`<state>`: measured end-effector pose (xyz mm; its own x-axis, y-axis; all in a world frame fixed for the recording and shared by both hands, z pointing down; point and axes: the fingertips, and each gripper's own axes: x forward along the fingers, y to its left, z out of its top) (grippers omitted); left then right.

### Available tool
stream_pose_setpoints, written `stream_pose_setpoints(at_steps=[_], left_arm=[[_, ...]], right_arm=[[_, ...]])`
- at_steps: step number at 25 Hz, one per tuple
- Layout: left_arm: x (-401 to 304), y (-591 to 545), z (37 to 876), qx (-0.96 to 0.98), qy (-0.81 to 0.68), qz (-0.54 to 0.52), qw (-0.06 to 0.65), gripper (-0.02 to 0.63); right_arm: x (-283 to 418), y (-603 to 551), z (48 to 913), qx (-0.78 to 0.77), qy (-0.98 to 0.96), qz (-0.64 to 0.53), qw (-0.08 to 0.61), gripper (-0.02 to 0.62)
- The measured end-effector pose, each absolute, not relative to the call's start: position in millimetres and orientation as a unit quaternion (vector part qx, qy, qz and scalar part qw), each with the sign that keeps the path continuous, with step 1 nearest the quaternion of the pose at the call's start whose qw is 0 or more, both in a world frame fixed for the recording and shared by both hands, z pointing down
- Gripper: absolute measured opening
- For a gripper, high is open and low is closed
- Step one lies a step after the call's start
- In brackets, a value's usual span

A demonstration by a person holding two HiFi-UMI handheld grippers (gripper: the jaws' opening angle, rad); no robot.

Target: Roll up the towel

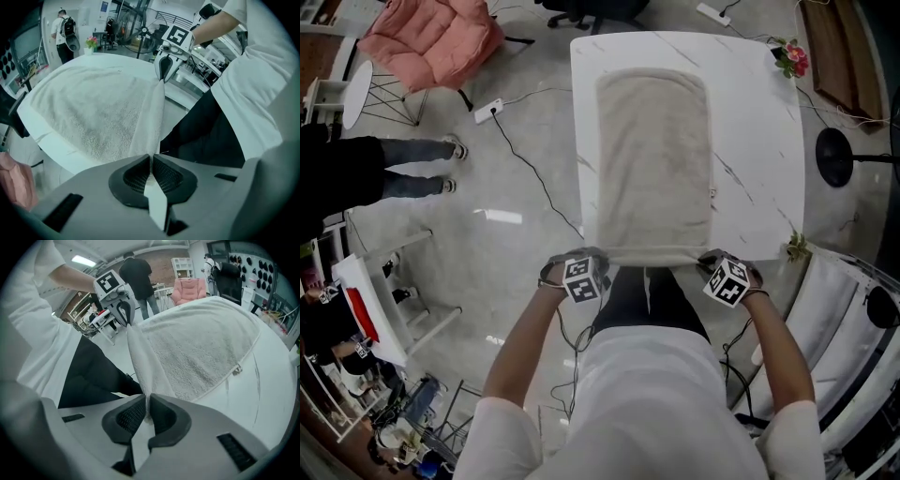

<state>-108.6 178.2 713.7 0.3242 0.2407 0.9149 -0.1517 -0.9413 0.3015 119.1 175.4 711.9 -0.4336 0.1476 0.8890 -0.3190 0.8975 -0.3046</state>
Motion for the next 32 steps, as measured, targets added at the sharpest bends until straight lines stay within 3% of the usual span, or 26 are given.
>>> stream_pose_setpoints(at_steps=[9,15,17,20,22,32], left_arm=[[-105,135,708,0.793,0.037,0.576,0.192,0.046],[-105,101,718,0.803,-0.016,0.573,0.161,0.06],[-106,87,721,0.808,-0.051,0.57,0.14,0.077],[-107,66,724,0.807,-0.107,0.57,0.114,0.169],[-108,60,729,0.802,-0.13,0.572,0.112,0.197],[-109,52,704,0.804,-0.148,0.566,0.103,0.222]], right_arm=[[122,132,706,0.07,-0.814,0.255,0.518,0.046],[123,99,714,0.121,-0.817,0.219,0.52,0.061],[124,88,718,0.146,-0.815,0.202,0.523,0.083],[131,74,726,0.182,-0.808,0.178,0.531,0.177],[135,68,732,0.2,-0.802,0.165,0.538,0.207],[128,60,703,0.219,-0.816,0.142,0.516,0.214]])
